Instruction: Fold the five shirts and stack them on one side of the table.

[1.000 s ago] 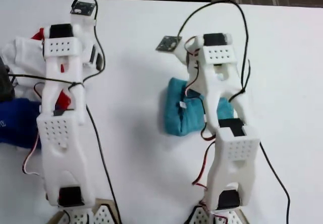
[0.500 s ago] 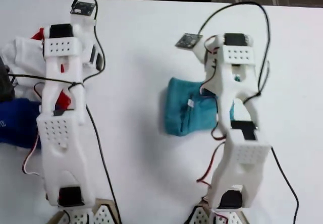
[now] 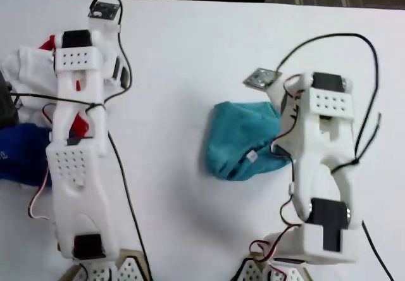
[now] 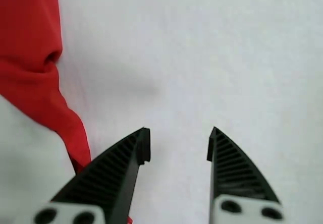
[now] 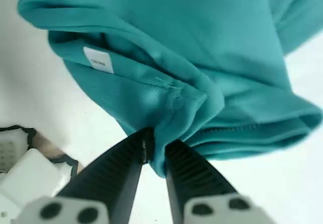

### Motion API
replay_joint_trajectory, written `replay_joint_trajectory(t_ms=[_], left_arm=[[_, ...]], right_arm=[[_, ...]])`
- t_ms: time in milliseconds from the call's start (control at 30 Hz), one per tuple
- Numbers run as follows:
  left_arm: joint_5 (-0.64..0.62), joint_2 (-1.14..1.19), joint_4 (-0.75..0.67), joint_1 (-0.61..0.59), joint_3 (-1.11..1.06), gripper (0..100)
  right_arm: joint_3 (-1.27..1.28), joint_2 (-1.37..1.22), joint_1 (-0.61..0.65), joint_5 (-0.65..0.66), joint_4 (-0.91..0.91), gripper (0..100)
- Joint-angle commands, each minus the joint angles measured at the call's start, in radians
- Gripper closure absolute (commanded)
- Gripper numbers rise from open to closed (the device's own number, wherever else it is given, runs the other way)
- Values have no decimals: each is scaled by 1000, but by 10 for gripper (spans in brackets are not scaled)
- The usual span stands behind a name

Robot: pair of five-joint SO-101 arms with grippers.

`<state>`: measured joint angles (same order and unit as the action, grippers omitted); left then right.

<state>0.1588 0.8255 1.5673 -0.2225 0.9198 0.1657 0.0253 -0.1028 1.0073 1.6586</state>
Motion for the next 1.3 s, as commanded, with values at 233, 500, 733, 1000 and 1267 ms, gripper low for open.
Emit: replay_joint_trajectory(t_ms=[233, 500, 733, 1000, 1267], left_arm=[[5, -81, -8, -5, 7, 790], [5, -81, -8, -5, 7, 790], [5, -81, -8, -5, 7, 790], [5, -75, -9, -3, 7, 790], [5, -75, -11, -3, 7, 790]], right_arm=[[-29, 81, -61, 5, -116, 750], [-112, 108, -31, -137, -231, 748], [-29, -125, -61, -193, -398, 748], [-123, -352, -53, -193, -450, 747], [-206, -377, 51, -81, -367, 747]])
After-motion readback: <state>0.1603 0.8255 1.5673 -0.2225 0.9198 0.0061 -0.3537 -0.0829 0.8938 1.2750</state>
